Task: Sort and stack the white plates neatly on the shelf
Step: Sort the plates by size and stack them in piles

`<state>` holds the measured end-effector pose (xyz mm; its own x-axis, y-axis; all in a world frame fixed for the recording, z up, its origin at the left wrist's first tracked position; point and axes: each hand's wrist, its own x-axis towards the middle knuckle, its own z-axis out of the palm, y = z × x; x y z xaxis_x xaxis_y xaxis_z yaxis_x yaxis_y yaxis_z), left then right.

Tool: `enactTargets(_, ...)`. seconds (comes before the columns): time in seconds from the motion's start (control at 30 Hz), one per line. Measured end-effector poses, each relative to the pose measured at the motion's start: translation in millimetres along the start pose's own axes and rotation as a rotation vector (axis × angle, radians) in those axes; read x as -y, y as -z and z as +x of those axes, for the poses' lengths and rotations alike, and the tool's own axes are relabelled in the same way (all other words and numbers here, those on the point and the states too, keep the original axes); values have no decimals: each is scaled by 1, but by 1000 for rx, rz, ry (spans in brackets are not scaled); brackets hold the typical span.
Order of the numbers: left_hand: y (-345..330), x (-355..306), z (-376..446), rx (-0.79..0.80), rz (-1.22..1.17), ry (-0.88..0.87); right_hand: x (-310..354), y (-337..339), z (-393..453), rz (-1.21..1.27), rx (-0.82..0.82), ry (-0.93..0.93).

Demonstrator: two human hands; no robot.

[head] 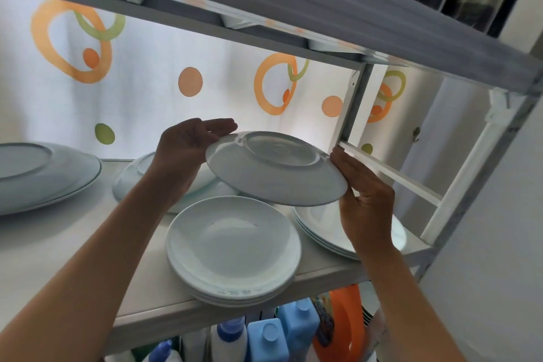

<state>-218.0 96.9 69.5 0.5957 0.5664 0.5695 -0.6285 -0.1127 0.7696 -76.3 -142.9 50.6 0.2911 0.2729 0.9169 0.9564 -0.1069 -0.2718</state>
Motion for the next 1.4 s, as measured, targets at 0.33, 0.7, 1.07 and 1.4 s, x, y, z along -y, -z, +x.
enactTargets(0.33,15,-14,-2,129,7,102,22,1,3,273,22,-396)
enactTargets(0.7,37,-6,3,-3,498,564,35,-7,0,317,367,-788)
enactTargets(1.07,52,-15,-2,338,941,914,36,-18,-18,-79,729,-621)
enactTargets(1.4,47,-11,4,-61,912,238,38,-25,-20,-338,691,-424)
